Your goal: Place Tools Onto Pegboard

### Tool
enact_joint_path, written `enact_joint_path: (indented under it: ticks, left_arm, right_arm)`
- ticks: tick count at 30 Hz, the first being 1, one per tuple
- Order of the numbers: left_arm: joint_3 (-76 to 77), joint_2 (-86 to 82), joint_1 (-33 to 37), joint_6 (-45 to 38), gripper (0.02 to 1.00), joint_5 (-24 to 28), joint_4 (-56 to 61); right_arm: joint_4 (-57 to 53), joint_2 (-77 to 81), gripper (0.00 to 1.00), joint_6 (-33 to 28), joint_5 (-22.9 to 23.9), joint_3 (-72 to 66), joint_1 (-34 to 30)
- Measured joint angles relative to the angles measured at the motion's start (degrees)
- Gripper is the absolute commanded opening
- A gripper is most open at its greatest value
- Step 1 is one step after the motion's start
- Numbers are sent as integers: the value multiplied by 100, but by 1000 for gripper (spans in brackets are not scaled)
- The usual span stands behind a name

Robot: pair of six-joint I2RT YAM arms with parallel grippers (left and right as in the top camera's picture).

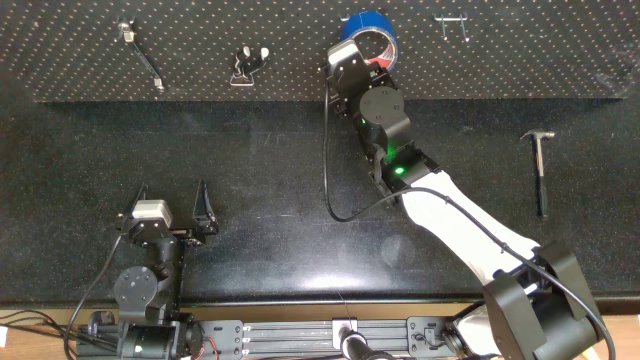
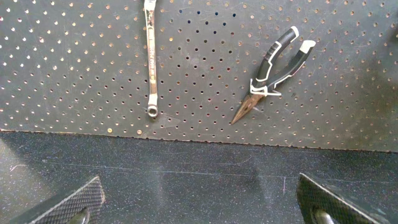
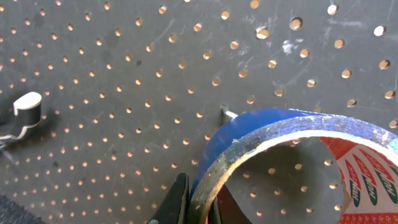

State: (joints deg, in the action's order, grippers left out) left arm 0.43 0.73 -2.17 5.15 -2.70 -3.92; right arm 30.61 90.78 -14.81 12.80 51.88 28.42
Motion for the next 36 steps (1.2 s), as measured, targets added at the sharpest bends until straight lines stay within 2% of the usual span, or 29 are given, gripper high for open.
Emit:
enact_joint_path:
  ticks: [16, 19, 23, 26, 30, 36]
  left_arm:
    - [0, 0, 0, 0, 996, 0, 0]
    - [0, 0, 0, 0, 996, 0, 0]
    - [0, 0, 0, 0, 996, 0, 0]
    - [0, 0, 0, 0, 996, 0, 0]
    - [0, 0, 0, 0, 996, 0, 0]
    - [0, 0, 0, 0, 996, 2, 0]
  right_arm:
    - [326, 269, 77, -59, -70, 0, 0]
    - [304, 278, 380, -87, -208, 0, -7]
    - [278, 310, 566, -92, -376, 0, -26]
    - [282, 315, 803, -107, -400, 0, -26]
    - [184, 306, 954, -105, -424, 0, -26]
    - [-920, -291, 969, -96, -461, -7, -24]
